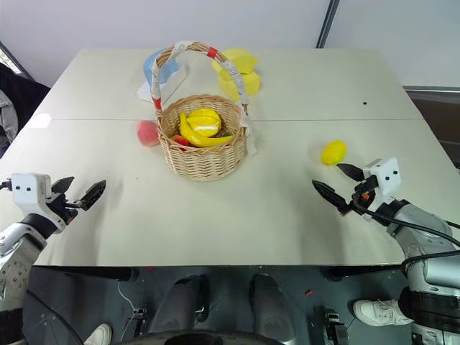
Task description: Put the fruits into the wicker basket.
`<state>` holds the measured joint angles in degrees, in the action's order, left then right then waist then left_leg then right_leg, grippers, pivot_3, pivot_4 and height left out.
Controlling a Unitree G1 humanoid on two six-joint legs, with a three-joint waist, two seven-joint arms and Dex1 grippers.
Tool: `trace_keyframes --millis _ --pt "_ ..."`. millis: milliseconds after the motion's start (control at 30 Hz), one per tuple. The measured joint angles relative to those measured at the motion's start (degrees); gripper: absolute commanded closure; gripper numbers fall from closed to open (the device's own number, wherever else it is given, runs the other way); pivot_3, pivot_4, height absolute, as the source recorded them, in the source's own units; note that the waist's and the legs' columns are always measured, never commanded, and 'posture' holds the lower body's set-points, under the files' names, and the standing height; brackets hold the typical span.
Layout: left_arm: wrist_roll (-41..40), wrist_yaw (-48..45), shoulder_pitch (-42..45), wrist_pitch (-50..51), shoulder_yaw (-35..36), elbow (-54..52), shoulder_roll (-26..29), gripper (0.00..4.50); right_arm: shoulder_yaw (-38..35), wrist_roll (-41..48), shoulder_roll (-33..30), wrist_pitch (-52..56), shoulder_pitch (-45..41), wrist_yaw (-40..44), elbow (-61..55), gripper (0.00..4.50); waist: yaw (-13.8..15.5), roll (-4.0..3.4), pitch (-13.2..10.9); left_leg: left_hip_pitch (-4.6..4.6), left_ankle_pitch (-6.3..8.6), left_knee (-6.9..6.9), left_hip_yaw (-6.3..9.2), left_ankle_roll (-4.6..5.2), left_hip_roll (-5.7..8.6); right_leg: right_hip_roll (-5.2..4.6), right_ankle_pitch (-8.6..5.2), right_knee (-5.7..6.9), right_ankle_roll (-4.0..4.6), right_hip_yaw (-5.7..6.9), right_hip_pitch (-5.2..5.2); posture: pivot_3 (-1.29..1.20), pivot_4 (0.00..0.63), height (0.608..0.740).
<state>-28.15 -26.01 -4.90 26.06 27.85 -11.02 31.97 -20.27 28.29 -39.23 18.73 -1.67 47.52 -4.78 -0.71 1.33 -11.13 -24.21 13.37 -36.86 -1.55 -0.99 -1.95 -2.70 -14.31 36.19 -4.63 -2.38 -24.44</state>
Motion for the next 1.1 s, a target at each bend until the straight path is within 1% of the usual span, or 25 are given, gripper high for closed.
trace_keyframes --millis 300,400,467,567,767,933,1100 --pt "0.13 1.72 3.83 1.33 -0.67 0.02 -0.18 0.00 0.51 -0.06 -0.20 -1.73 -0.71 2.52 1.55 0.04 -0.06 0.00 0.00 0.00 -0.01 -0.03 -0.01 0.01 0.06 0.06 0.09 0.01 -0.16 0.00 0.01 0.00 0.150 0.740" --pt "0.86 1.36 6.23 2.23 -2.45 0.10 1.22 0.00 1.13 0.28 -1.21 -1.13 -0.83 3.85 -0.90 0.04 -0.06 -0.01 0.00 -0.01 -0.01 -0.08 0.00 0.01 0.07 0.08 0.12 0.03 -0.21 0.00 0.01 0.00 0.150 0.740" --pt "2.64 1.19 8.52 2.22 -3.90 0.64 3.16 0.00 1.29 1.53 -3.23 0.25 -0.89 5.11 -4.39 0.04 -0.05 -0.01 0.00 -0.01 -0.01 -0.09 0.00 0.01 0.07 0.10 0.13 0.04 -0.22 0.00 0.01 0.00 0.150 0.740" --pt "3.98 1.15 14.11 2.80 -5.26 3.96 5.18 0.00 1.23 4.17 -5.44 2.93 -1.41 6.39 -10.28 0.04 -0.02 0.01 0.01 0.00 -0.01 -0.12 0.02 0.01 0.06 0.14 0.15 0.05 -0.25 0.00 0.02 0.00 0.150 0.740" --pt "7.10 1.27 27.20 4.15 -11.50 14.16 5.07 0.00 3.88 8.88 -7.14 8.54 -6.56 6.14 -21.14 0.04 0.01 0.03 0.01 -0.04 -0.01 -0.19 0.03 0.01 0.10 0.15 0.28 0.05 -0.49 0.01 0.04 0.00 0.150 0.740" --pt "10.70 0.54 36.92 3.75 -18.11 22.92 2.13 0.00 9.27 9.81 -6.74 10.86 -13.59 3.82 -26.38 0.04 0.02 0.04 0.01 -0.08 -0.02 -0.23 0.03 0.01 0.12 0.14 0.34 0.05 -0.60 0.01 0.04 0.00 0.150 0.740" --pt "14.77 1.70 41.37 3.02 -21.51 30.36 -0.44 0.00 12.09 10.10 -6.58 11.07 -16.02 2.99 -26.71 0.04 -0.05 0.05 0.02 -0.12 -0.02 -0.23 0.03 0.02 0.12 0.15 0.40 0.03 -0.71 0.01 0.02 0.00 0.150 0.740"
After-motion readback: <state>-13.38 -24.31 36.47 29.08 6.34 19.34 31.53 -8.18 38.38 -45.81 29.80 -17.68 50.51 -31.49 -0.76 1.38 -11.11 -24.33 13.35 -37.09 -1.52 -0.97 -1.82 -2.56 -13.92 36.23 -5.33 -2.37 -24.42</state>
